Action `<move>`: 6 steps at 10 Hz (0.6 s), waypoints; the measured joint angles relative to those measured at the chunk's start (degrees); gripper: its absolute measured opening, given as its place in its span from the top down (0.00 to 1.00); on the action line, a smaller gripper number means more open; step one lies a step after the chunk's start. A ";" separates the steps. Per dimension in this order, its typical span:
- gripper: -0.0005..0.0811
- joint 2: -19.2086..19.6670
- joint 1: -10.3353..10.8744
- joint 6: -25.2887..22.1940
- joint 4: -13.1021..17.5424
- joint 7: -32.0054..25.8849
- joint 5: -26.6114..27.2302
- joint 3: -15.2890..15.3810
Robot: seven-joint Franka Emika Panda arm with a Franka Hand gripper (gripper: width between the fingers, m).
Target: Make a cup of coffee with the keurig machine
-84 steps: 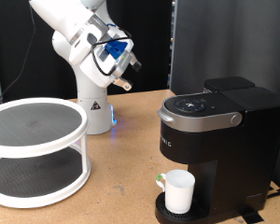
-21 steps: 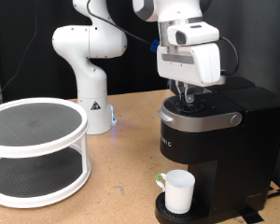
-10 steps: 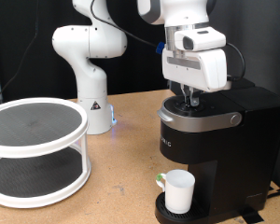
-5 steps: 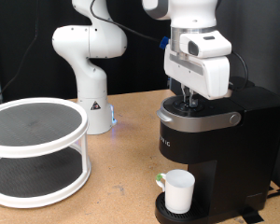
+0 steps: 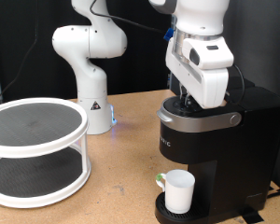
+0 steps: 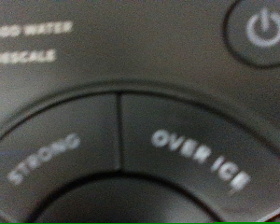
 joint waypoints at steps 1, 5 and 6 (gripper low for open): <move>0.99 0.80 0.00 -1.50 1.09 0.62 -0.06 -0.05; 0.99 1.42 0.00 -2.25 1.83 2.09 -0.07 -0.07; 0.99 1.46 0.00 -2.54 1.93 2.27 -0.07 -0.07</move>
